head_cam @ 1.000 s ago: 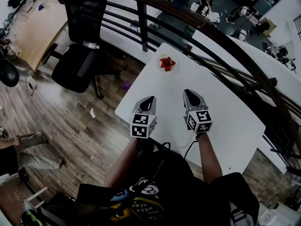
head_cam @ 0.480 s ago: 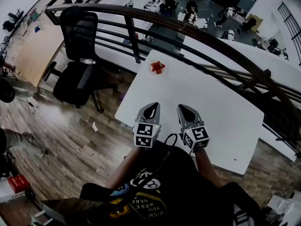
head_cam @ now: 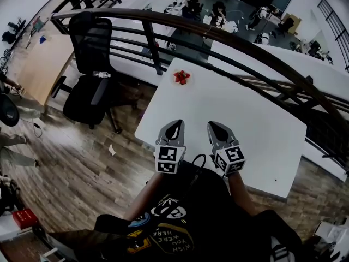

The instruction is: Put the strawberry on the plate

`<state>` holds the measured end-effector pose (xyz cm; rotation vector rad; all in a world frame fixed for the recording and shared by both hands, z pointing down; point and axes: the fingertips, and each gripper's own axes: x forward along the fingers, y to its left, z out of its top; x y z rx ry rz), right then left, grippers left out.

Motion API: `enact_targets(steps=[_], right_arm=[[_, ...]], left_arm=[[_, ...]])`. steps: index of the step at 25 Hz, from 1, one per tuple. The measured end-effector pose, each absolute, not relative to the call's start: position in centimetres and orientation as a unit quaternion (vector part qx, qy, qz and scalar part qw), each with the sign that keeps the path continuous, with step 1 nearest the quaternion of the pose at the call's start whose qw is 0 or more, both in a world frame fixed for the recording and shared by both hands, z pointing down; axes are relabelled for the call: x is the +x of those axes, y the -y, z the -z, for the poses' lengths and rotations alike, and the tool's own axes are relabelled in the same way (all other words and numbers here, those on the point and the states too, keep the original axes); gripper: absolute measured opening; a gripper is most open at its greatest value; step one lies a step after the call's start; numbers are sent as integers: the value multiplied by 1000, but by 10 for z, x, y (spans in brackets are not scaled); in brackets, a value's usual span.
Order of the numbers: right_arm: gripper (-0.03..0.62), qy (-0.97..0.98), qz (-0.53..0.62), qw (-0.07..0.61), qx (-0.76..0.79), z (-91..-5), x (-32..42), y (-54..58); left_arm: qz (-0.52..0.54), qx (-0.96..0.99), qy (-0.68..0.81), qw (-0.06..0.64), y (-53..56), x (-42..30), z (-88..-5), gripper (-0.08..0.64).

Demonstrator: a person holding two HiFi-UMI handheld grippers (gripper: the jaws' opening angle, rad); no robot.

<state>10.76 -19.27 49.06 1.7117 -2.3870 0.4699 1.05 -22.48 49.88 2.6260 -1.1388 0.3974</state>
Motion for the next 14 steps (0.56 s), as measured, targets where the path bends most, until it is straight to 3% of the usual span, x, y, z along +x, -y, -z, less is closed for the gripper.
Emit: enact_targets(steps=[14], right_arm=[[3,809,-161,101,556,-497,91,201]], left_arm=[[-136,895,402,135,227,-3,-505,5]])
